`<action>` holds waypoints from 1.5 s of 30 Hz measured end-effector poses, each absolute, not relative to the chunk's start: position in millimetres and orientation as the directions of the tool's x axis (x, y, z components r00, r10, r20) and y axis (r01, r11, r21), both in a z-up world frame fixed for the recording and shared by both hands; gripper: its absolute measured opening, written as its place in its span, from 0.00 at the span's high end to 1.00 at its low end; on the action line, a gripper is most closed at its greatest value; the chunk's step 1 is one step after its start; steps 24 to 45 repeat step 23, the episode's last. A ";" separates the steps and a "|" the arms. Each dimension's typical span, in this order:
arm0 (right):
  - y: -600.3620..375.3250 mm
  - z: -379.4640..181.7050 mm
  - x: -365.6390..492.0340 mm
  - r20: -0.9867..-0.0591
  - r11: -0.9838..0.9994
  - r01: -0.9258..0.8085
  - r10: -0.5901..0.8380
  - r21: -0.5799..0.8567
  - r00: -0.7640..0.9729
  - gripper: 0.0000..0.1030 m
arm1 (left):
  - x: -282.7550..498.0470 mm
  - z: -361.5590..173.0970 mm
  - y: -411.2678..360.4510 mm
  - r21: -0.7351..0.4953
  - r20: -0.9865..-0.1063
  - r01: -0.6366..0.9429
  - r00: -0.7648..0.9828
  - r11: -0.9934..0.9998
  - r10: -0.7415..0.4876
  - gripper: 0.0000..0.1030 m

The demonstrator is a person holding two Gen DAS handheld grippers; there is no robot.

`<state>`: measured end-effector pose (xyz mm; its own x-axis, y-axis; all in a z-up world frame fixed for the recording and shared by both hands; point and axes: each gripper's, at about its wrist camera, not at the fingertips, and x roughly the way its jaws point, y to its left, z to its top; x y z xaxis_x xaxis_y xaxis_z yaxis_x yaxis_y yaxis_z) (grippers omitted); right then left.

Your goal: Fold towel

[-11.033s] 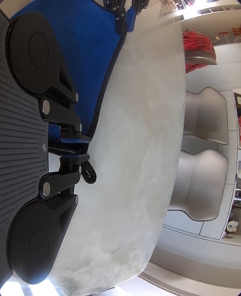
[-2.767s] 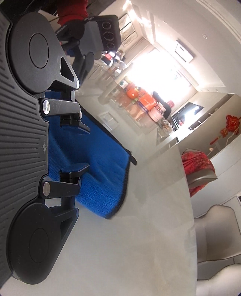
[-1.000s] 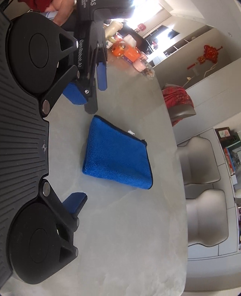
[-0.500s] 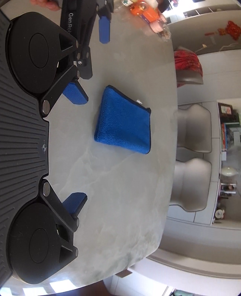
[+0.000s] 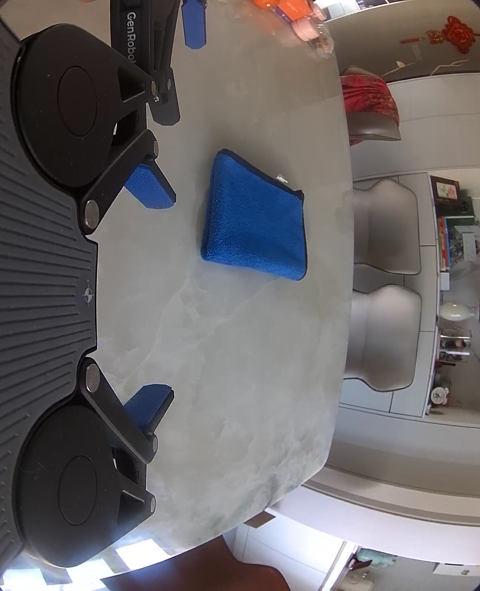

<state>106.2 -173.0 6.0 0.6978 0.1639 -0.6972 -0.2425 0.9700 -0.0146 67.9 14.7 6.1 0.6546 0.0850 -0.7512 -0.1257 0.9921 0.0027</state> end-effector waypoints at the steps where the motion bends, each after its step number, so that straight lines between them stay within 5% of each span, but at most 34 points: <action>1: -172.8 5.3 105.7 -0.699 0.970 -0.245 0.165 -0.015 0.696 0.01 | 67.7 5.9 15.2 0.001 -0.752 -0.129 0.653 0.992 0.086 0.04; 45: -176.0 -1.1 104.7 -0.721 0.968 -0.251 0.165 -0.013 0.673 0.01 | 67.1 1.1 18.1 -0.007 -0.761 -0.138 0.643 0.990 0.084 0.00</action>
